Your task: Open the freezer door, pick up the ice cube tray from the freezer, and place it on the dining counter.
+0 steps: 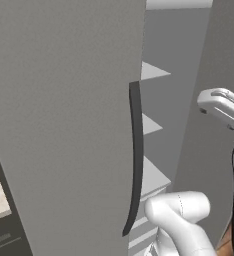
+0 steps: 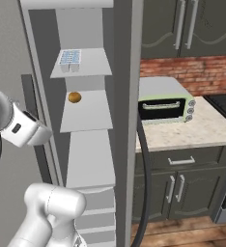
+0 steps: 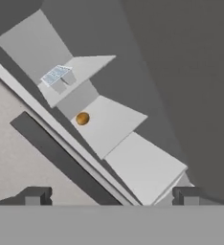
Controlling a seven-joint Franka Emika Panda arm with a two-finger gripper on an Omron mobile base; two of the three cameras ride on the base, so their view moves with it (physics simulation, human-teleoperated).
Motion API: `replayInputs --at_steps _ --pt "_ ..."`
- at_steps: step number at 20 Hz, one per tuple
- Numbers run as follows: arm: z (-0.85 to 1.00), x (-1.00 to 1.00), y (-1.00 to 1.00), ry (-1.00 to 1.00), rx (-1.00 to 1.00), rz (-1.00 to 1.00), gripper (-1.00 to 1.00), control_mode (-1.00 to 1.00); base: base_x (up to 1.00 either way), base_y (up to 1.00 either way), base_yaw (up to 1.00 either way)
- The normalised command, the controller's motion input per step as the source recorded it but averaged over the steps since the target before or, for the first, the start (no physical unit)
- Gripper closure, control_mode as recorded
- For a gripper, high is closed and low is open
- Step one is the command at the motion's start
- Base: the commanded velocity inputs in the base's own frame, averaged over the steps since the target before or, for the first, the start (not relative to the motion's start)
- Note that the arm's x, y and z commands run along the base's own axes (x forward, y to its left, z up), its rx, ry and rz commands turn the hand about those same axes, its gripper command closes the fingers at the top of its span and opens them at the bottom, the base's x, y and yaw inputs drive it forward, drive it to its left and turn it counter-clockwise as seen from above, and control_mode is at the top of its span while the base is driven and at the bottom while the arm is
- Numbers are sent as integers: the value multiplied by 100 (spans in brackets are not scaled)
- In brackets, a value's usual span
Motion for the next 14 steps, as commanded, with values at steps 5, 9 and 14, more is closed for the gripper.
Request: replayInputs --at_steps 5,9,14 --pt "0 11 5 0 19 -24 -100 -100 0 0 0" --pt "0 19 0 0 24 -21 -100 -100 0 0 0" --pt "0 16 -5 0 29 -13 -100 -100 0 0 0"
